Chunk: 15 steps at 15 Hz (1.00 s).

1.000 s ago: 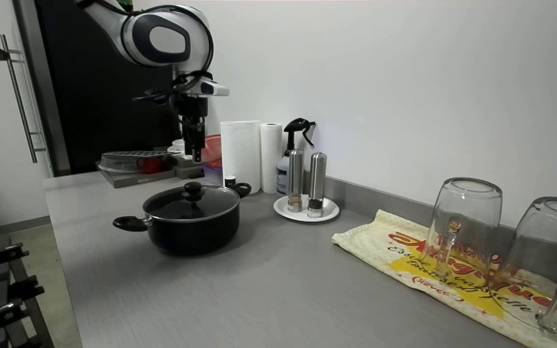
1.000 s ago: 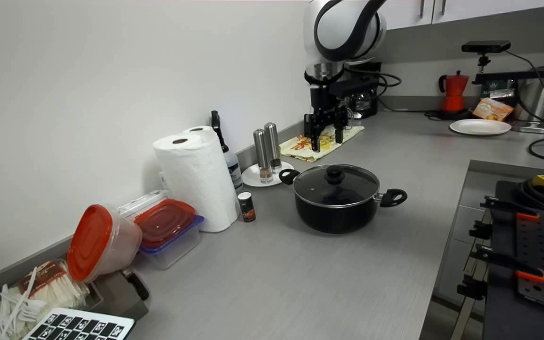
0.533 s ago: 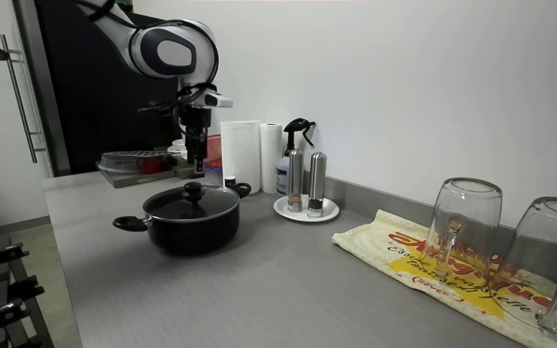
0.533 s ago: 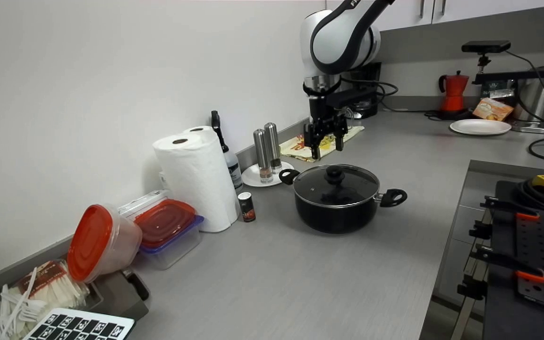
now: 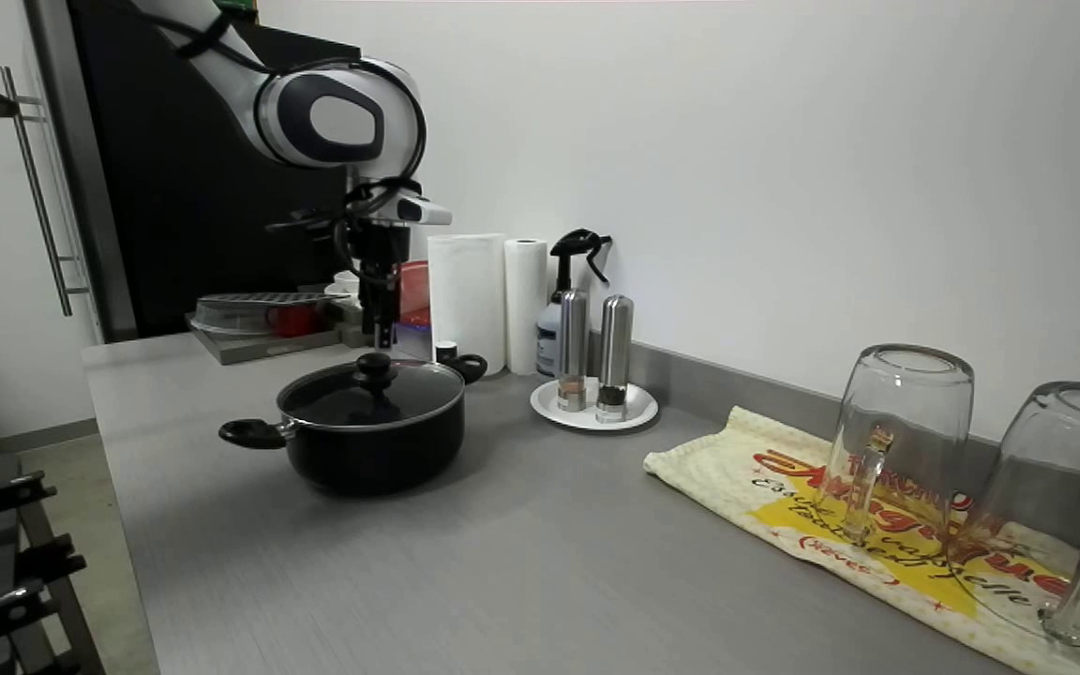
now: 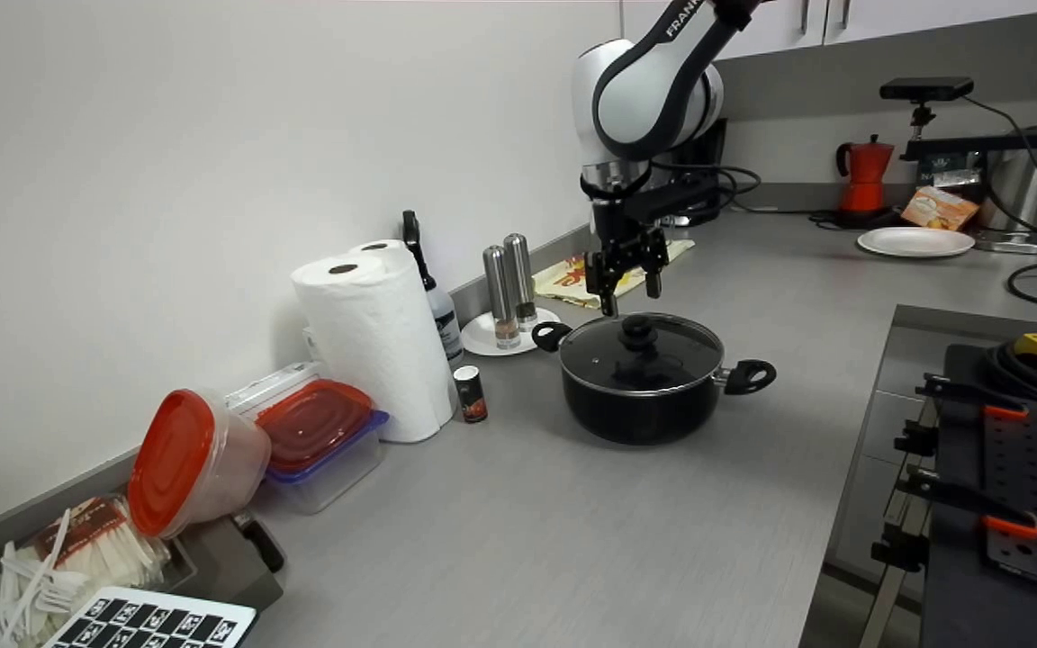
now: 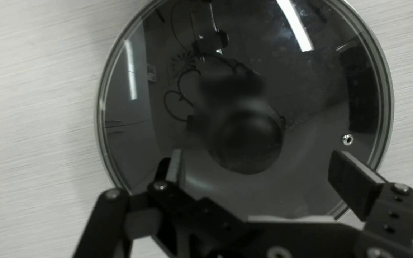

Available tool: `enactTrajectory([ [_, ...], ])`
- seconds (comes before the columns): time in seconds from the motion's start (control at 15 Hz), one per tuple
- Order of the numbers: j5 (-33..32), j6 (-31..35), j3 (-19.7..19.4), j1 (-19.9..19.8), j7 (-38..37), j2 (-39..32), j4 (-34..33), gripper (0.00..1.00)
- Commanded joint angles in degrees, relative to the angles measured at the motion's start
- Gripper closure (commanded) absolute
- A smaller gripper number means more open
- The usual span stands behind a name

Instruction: Remove the lid from the pot

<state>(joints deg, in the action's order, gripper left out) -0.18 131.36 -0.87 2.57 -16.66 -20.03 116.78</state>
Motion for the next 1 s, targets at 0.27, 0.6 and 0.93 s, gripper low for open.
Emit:
enactTrajectory([
  [0.27, -1.54, -0.65, -0.99, 1.47, -2.32, -1.93, -0.96, 0.0],
  [0.6, -1.56, -0.94, -1.03, 1.9, -2.24, -2.81, -0.9, 0.0],
  [0.93, -1.1, -1.22, -0.87, 1.83, -1.59, -2.76, -0.93, 0.49],
])
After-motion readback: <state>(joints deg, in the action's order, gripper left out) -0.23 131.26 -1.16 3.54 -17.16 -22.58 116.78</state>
